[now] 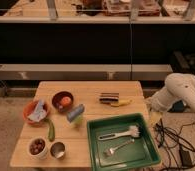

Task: Place banana in red bowl

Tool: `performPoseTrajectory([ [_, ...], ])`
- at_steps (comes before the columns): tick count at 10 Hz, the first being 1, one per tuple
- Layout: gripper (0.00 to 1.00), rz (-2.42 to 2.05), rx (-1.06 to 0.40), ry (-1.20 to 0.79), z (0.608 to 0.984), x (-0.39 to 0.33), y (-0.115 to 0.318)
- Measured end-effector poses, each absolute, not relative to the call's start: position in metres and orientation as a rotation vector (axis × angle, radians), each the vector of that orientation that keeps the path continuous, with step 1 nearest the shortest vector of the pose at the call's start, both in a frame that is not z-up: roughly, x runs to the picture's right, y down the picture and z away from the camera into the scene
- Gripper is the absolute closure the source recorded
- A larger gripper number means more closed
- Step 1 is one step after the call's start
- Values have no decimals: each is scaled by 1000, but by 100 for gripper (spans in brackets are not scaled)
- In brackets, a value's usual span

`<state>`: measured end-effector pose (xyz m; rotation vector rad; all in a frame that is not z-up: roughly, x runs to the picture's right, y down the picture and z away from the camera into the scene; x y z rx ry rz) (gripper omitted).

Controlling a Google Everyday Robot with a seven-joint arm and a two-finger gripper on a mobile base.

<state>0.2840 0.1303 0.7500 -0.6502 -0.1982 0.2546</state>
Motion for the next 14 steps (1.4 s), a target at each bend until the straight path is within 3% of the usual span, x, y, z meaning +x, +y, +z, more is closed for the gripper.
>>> performPoseTrajectory([
  [9, 20, 238, -635, -172, 752, 282, 125],
  [14, 20, 181, -515, -95, 794, 270, 36],
])
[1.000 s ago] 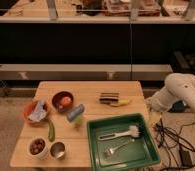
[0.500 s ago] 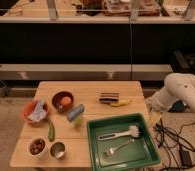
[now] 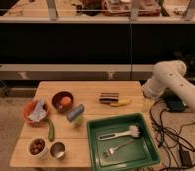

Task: Place banana in red bowl

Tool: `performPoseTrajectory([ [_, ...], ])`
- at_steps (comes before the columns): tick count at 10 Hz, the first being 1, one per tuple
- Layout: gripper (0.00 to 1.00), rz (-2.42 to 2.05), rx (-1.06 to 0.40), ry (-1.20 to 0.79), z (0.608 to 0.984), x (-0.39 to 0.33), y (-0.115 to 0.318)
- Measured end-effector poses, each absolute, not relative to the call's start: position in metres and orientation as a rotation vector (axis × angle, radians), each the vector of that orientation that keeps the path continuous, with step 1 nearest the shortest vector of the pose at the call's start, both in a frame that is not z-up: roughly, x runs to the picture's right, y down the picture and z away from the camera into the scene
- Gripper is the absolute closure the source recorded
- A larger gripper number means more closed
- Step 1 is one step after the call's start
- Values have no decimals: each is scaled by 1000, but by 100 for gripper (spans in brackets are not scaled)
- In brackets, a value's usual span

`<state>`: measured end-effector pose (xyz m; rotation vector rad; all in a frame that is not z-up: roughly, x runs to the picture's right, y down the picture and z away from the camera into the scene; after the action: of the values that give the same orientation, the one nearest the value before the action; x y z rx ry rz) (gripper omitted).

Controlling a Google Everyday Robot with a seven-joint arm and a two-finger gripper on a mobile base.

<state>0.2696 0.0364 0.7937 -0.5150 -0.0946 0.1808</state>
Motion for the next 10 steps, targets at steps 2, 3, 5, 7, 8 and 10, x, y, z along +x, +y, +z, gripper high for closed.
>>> performPoseTrajectory([
  [2, 20, 169, -461, -103, 809, 265, 2],
  [3, 20, 168, -432, -103, 820, 261, -12],
  [5, 20, 179, -404, -99, 845, 258, -33],
  [7, 20, 224, -410, -129, 873, 264, -33],
  [8, 20, 245, -415, -150, 882, 267, -28],
  [10, 20, 294, -417, -261, 898, 263, -19],
])
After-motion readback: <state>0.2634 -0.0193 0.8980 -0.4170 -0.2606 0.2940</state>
